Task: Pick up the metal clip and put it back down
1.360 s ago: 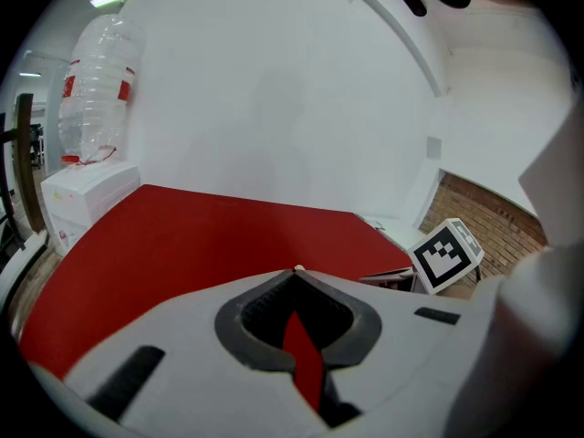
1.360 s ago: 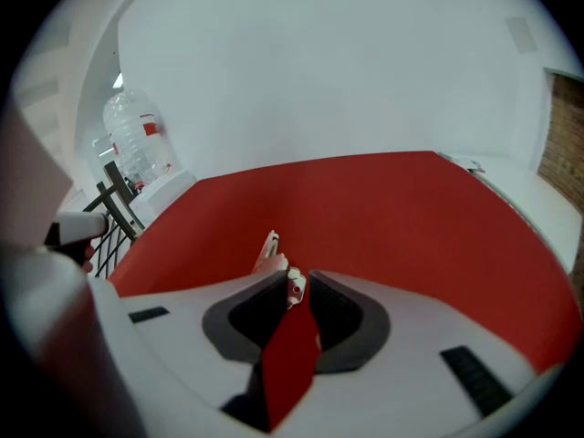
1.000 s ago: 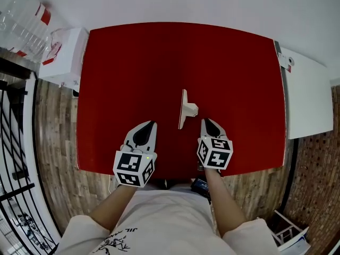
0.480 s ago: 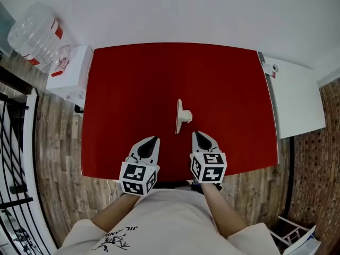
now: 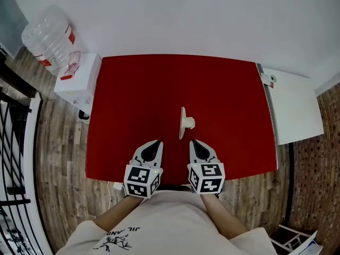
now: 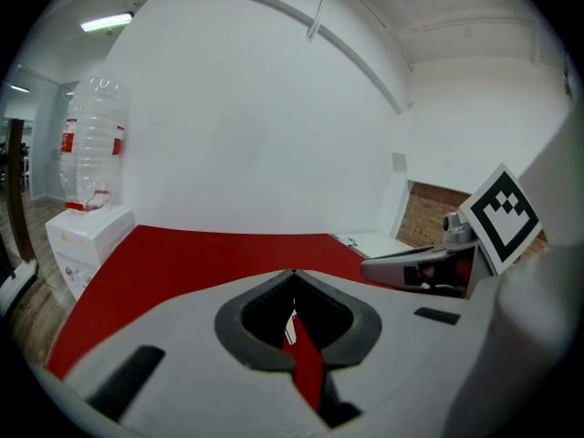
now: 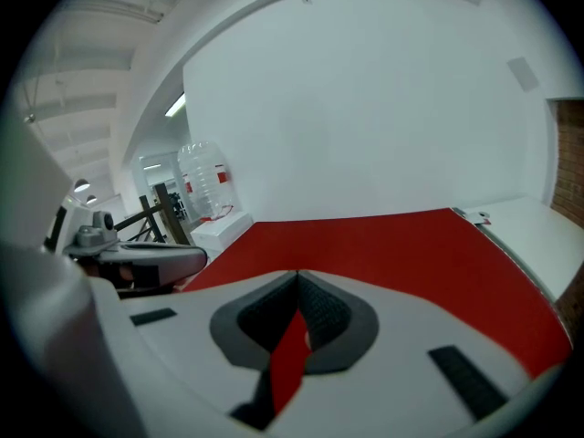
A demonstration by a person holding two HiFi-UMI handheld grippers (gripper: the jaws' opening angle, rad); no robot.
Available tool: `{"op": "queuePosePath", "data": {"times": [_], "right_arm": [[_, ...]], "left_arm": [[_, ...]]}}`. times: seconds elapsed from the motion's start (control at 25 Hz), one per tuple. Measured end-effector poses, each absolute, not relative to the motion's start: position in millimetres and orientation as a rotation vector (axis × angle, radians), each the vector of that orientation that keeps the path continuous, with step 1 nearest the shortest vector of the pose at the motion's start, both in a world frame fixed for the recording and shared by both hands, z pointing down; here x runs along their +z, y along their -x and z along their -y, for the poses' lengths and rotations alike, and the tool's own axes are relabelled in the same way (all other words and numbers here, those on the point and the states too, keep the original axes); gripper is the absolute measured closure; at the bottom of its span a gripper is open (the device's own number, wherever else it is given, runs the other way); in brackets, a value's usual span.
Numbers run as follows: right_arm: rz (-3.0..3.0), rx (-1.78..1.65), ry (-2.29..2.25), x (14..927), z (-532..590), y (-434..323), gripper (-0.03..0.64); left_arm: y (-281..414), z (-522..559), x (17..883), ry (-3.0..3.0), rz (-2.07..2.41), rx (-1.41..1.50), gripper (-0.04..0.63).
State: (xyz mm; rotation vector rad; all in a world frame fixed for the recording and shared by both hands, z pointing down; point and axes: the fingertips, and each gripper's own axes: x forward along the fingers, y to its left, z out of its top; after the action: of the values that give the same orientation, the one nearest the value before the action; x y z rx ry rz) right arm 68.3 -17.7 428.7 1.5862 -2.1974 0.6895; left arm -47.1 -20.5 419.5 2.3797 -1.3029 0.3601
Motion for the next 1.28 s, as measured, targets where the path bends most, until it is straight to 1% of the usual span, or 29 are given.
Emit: {"op": "queuePosePath", "data": {"times": [1.28], "right_arm": [[2.217,0.690,-1.599,419.4,1.4,-66.7,0.611]], "left_arm": [[50.0,8.1,408.9,-2.389,1.326,0.340,0.591]]}}
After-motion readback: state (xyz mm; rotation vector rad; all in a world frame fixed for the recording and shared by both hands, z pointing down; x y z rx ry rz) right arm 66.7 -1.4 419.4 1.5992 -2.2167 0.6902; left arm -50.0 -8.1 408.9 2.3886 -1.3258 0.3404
